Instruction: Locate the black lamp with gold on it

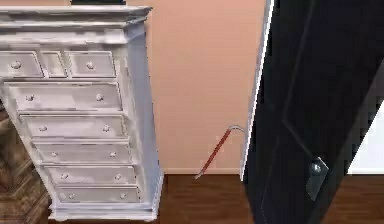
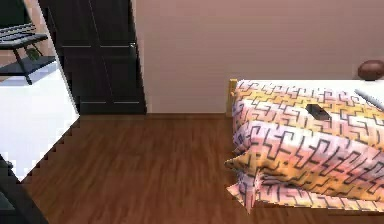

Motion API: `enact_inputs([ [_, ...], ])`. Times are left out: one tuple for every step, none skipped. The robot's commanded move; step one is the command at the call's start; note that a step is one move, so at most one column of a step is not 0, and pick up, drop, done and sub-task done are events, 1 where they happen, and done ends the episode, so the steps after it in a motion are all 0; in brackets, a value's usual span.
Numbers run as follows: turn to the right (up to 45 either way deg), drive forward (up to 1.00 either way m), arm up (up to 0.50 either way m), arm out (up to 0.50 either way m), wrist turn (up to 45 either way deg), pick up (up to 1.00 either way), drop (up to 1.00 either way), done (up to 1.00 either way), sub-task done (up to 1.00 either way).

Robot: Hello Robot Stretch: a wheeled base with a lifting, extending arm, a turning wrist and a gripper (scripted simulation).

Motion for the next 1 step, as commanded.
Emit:
enact_inputs([
  [45.0,0.0,0.0,0.0,0.0,0.0,0.0,0.0,0.0],
])
